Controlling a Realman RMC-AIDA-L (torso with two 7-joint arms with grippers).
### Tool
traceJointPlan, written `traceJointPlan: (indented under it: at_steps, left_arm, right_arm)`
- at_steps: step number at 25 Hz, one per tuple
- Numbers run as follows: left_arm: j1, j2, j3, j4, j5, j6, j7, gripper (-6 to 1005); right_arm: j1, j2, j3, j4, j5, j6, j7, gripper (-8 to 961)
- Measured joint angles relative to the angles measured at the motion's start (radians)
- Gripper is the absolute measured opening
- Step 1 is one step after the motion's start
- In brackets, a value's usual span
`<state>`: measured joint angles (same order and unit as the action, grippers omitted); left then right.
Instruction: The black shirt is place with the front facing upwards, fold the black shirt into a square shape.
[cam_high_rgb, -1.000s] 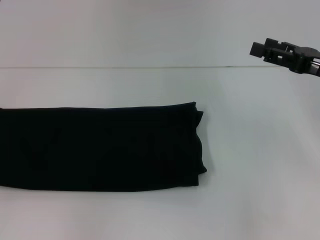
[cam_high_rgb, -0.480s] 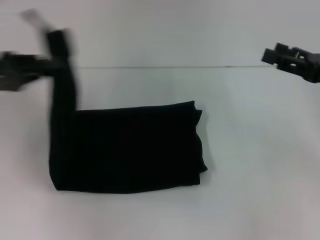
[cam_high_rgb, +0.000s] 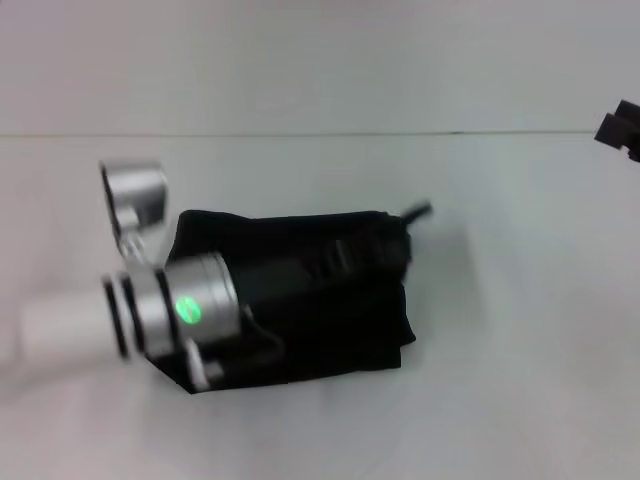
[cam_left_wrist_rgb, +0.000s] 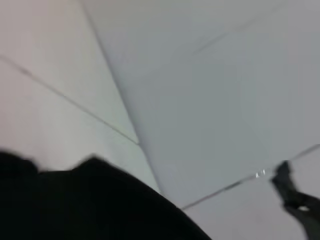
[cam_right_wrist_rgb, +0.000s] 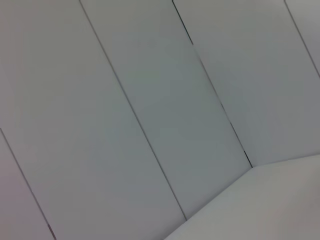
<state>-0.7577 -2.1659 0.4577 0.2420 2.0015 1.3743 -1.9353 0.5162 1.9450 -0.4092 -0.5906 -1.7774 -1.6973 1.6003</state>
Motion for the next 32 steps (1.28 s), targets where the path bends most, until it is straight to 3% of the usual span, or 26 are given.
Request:
traceJointPlan:
  at_steps: [4,9,16,19,21,23,28,32]
  left_arm:
    - [0.013,-0.009,-0.004,-0.135,-0.055,-0.014,0.164,68]
    - [0.011,-0.010,-0.009,-0.186,-0.059,0.077,0.263,69]
    - [0.012,-0.001,-0.010,-0.113,-0.112,0.327,0.300,317]
    - [0.040,0.003,-0.010,-0.021,-0.159,0.380,0.295,443]
    - [0.063,0.009,-0.010,0.051,-0.177,0.391,0.294,533]
    - [0.082,0.027,-0.008,0.106,-0.182,0.388,0.302,628]
    - [0.111,0.104,0.001,0.137,-0.176,0.362,0.392,936]
    - [0.136,0.145,0.004,0.142,-0.166,0.340,0.498,940]
  right_arm:
    - [-0.002,-0.003,0.000,0.003,-0.002,0.000,-0.002,916]
    - [0.010,-0.005,-0.014,0.012,-0.014,0.024,0.018,916]
    - [0.062,-0.013,-0.023,0.017,-0.116,0.125,0.198,916]
    - [0.100,-0.028,-0.041,0.017,-0.180,0.157,0.307,916]
    - [0.133,-0.048,-0.066,0.022,-0.230,0.178,0.402,916]
    - [0.178,-0.076,-0.111,0.043,-0.295,0.197,0.527,916]
    - [0.233,-0.093,-0.189,0.074,-0.362,0.227,0.642,915]
    - [0.275,-0.083,-0.234,0.120,-0.399,0.283,0.683,915]
